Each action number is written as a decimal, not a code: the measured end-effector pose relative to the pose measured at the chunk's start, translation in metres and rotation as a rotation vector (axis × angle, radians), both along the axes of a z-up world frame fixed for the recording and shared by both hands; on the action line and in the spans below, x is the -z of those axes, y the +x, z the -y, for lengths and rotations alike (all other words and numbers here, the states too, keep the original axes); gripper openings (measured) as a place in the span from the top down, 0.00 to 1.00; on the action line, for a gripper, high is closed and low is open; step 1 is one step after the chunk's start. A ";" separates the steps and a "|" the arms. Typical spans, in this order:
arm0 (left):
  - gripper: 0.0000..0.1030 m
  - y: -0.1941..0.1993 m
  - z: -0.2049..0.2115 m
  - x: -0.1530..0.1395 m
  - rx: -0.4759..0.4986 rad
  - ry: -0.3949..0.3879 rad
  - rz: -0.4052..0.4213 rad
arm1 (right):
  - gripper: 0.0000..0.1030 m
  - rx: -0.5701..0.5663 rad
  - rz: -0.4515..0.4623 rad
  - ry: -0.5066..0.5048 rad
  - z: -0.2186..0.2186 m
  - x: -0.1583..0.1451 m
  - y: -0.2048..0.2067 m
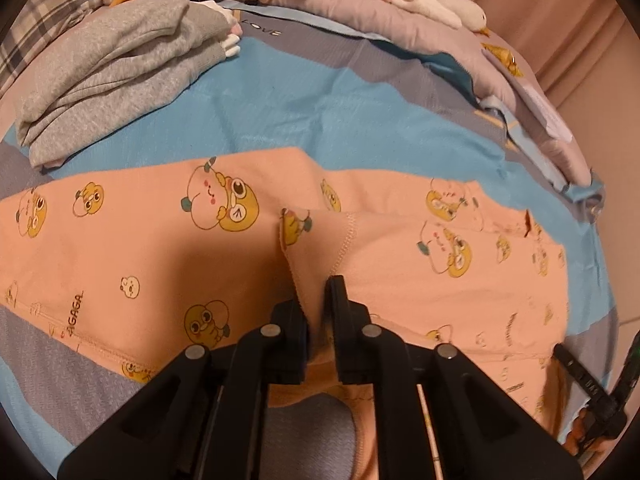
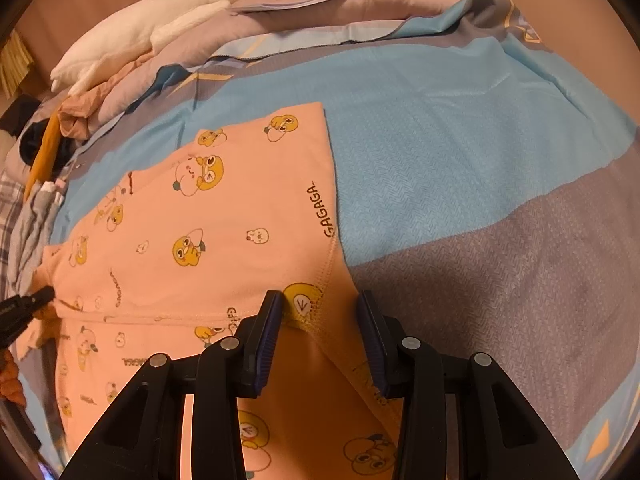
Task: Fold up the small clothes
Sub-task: 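Open the left gripper and lift it off the folded side, then move the left gripper to the other sleeve cuff and grasp it, then lift the sleeve with the left gripper and fold it across the body, then open the left gripper to release the sleeve and withdraw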
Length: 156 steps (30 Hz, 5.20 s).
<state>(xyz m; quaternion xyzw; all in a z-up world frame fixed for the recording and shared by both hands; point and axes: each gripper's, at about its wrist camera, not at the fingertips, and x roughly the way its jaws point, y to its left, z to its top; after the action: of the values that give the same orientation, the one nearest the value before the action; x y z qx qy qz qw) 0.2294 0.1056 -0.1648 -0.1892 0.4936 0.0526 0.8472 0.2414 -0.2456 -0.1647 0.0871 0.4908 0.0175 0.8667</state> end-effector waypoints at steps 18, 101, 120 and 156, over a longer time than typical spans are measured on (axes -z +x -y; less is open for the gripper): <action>0.33 -0.046 -0.028 -0.024 -0.160 -0.146 0.074 | 0.60 -0.003 0.001 -0.013 -0.001 -0.008 -0.007; 0.91 -0.068 -0.034 -0.141 -0.207 -0.246 0.504 | 0.12 0.005 0.237 0.019 -0.008 -0.085 -0.126; 0.91 -0.010 0.096 -0.075 0.091 -0.150 0.273 | 0.12 0.058 0.215 0.057 0.018 -0.072 -0.126; 0.27 -0.023 0.102 -0.064 0.169 -0.275 0.158 | 0.12 0.024 0.178 0.072 0.018 -0.062 -0.112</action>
<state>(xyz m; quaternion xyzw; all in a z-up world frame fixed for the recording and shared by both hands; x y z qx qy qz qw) 0.2063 0.0041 -0.1012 -0.2647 0.4423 -0.1017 0.8509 0.1290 -0.2635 -0.1024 0.1220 0.4098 0.0322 0.9034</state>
